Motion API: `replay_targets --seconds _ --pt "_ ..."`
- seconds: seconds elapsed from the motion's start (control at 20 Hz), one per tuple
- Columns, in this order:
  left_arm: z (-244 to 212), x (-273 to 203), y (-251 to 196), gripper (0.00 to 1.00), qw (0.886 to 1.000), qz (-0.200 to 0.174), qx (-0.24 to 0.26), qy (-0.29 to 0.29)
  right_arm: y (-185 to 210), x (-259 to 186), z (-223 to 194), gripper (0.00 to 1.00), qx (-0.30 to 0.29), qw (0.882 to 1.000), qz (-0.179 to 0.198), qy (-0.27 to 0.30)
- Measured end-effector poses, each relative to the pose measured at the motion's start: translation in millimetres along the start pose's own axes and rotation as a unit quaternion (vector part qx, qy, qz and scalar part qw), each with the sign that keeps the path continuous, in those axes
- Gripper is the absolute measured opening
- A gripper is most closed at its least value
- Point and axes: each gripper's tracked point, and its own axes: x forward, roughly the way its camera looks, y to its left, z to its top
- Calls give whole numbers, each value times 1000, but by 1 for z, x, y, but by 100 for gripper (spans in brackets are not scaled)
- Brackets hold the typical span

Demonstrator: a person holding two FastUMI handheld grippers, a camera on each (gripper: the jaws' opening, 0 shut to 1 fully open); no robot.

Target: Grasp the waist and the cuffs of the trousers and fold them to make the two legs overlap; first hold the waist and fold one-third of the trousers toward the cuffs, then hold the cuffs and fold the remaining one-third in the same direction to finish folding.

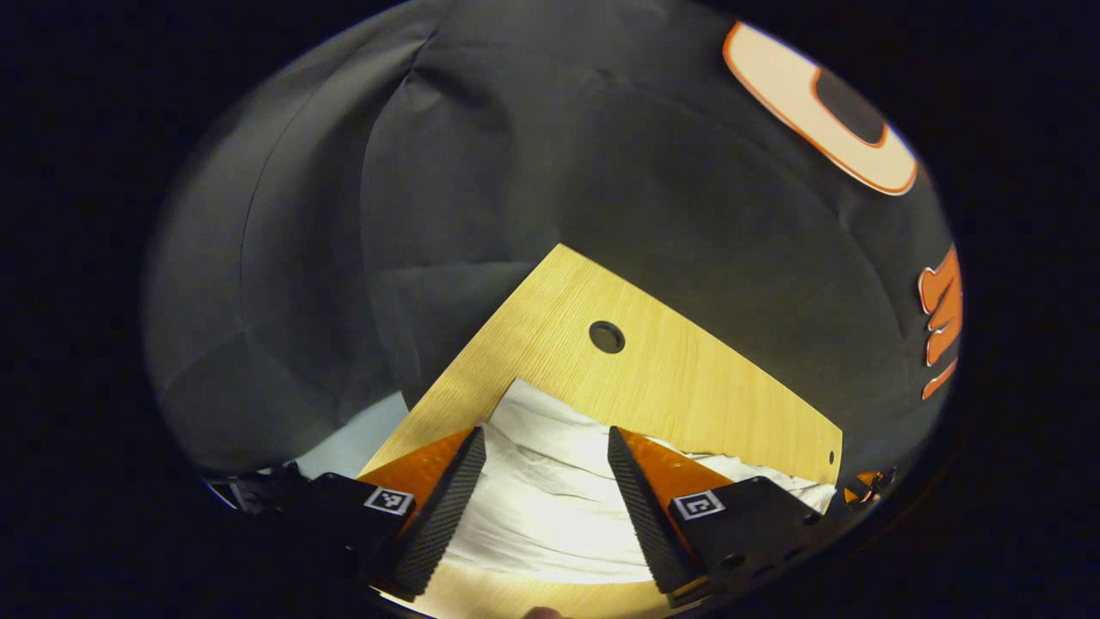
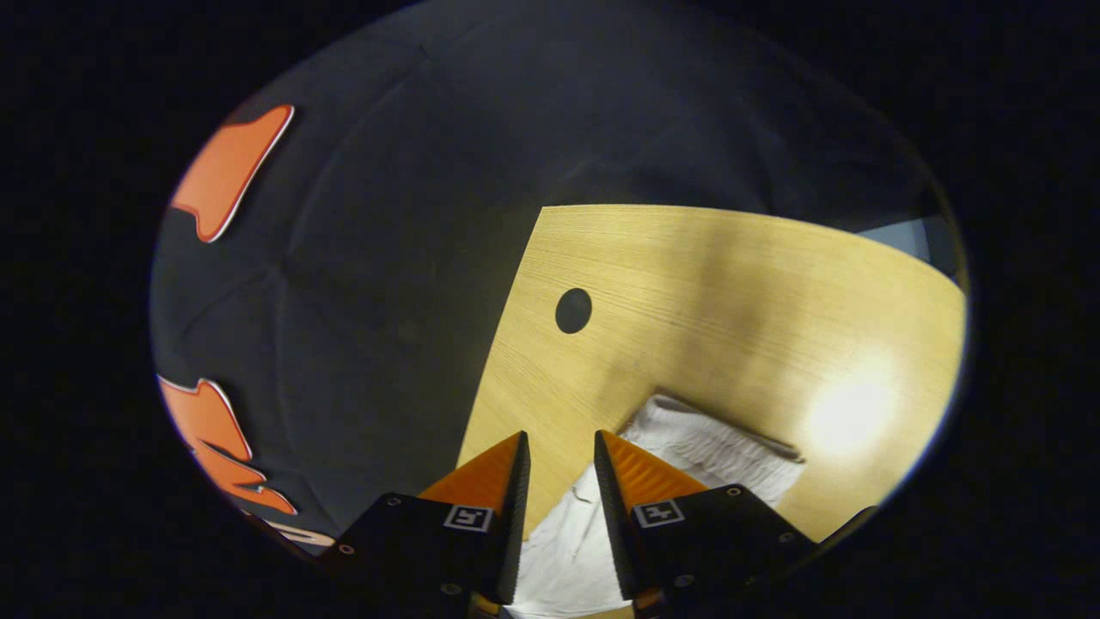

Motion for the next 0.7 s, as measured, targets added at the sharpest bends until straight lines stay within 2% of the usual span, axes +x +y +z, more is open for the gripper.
replay_targets --seconds 0.05,0.1,0.15,0.25,0.4,0.45,0.55,0.6,0.7 --pt "2 -13 -9 97 1000 -4 14 -5 -14 -10 -4 54 -25 999 -20 4" --pt "1 -23 -18 100 1000 -8 29 -5 -28 -16 -8 72 -49 998 -38 7" --pt "2 -32 -26 95 999 -12 42 -8 -39 -21 -12 73 -71 996 -56 13" --pt "-3 -49 -42 100 998 -19 65 -5 -56 -26 -26 86 -101 991 -84 26" --pt "-26 -70 -52 99 995 -22 87 32 -83 -29 -45 92 -131 982 -122 53" --pt "-30 -76 -57 96 995 -22 94 37 -89 -34 -49 96 -140 979 -136 59" --pt "-40 -90 -62 99 994 -20 97 44 -99 -30 -59 99 -146 975 -151 72" --pt "-42 -93 -60 100 993 -9 105 44 -100 -27 -64 99 -140 975 -151 79" --pt "-47 -106 -53 100 988 14 154 26 -108 -20 -70 99 -126 974 -164 89"
